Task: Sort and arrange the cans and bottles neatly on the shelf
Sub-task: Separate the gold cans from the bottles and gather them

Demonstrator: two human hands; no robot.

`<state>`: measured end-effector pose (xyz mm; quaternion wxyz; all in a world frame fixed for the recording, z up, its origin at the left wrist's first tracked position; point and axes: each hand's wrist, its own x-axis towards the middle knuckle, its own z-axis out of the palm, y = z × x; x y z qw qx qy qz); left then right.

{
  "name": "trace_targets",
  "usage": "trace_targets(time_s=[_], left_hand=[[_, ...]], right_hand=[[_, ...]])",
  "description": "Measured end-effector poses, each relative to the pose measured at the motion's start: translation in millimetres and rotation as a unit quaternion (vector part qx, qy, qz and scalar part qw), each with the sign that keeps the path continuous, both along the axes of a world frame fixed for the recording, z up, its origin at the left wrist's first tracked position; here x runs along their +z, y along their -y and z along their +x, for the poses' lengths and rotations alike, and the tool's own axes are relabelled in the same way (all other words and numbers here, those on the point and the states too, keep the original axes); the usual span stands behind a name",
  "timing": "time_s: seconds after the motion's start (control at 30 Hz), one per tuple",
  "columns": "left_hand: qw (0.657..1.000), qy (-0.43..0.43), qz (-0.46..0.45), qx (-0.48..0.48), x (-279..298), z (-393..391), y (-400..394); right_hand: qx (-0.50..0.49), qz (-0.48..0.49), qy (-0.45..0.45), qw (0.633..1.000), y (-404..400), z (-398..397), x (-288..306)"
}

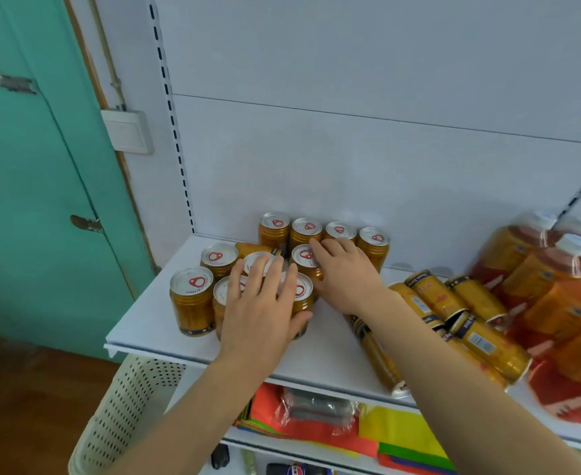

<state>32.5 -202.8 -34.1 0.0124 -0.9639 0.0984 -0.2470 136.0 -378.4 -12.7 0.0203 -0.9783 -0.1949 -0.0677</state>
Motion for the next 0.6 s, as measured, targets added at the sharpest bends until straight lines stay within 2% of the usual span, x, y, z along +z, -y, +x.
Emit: trace_targets(time_s=[0.27, 0.43, 0.6], left_hand=[[1.0, -0.02, -0.004, -0.011, 4, 1, 10], [0.997, -0.031, -0.035, -0.057, 13, -5, 40], [0.991, -0.03, -0.042, -0.121, 12, -26, 82]], right_hand=[[-0.067, 0.006, 0.014, 0.998, 23, -57, 13], [-0.119, -0.002, 0.015, 0.993, 50, -113, 23], [-0.163, 0.04, 0.032, 0.985, 97, -177, 13]])
